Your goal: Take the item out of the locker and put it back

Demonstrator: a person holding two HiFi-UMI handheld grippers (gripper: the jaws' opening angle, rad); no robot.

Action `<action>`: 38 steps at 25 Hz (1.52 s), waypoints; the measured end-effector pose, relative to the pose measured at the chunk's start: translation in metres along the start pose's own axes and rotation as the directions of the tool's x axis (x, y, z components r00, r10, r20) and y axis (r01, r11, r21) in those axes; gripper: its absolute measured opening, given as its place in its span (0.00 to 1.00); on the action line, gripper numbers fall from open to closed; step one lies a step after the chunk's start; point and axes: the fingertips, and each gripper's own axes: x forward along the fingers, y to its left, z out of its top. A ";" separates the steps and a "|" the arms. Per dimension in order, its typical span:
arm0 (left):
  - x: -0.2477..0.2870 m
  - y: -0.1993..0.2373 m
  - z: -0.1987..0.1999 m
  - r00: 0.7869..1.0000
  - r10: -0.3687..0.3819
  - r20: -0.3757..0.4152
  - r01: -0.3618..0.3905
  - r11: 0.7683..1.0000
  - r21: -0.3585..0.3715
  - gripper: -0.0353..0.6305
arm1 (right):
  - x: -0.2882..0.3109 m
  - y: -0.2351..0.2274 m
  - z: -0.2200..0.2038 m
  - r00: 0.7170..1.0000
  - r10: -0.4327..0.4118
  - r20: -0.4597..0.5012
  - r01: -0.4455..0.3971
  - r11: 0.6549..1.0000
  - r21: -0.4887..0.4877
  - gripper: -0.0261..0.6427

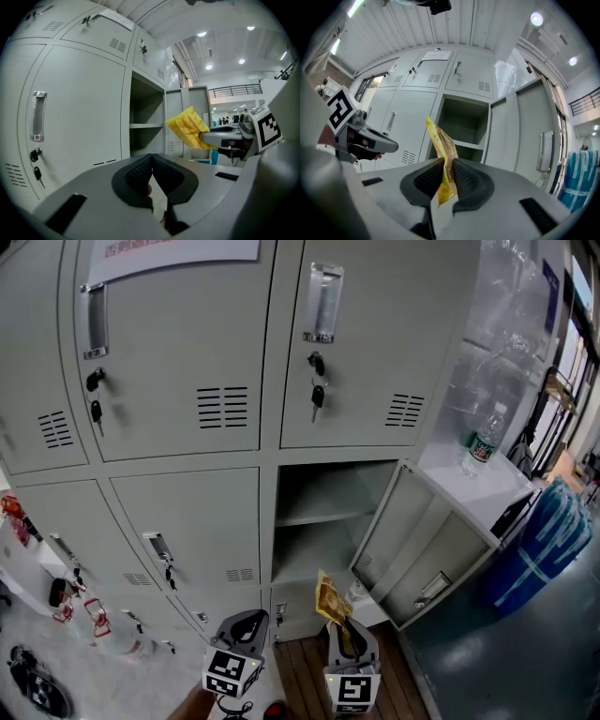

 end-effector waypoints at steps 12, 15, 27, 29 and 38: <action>-0.001 0.027 0.002 0.999 0.054 0.009 -0.054 0.999 -0.011 0.09 | 0.075 -0.014 0.071 0.995 0.030 0.094 -0.009 0.977 -0.213 0.13; 0.000 0.035 0.000 0.998 0.069 0.005 -0.069 0.997 -0.018 0.09 | 0.095 -0.019 0.078 0.995 0.036 0.098 -0.011 0.970 -0.244 0.14; -0.005 0.068 -0.008 0.989 0.147 -0.008 -0.147 0.988 -0.041 0.09 | 0.173 -0.030 0.082 0.998 0.043 0.048 -0.024 0.941 -0.338 0.14; -0.007 0.071 -0.009 0.988 0.150 -0.017 -0.151 0.987 -0.048 0.09 | 0.188 -0.029 0.081 0.998 0.047 0.032 -0.033 0.935 -0.353 0.14; 0.000 0.077 -0.007 0.986 0.166 -0.016 -0.167 0.985 -0.054 0.09 | 0.217 -0.024 0.081 0.998 0.059 0.020 -0.046 0.912 -0.408 0.15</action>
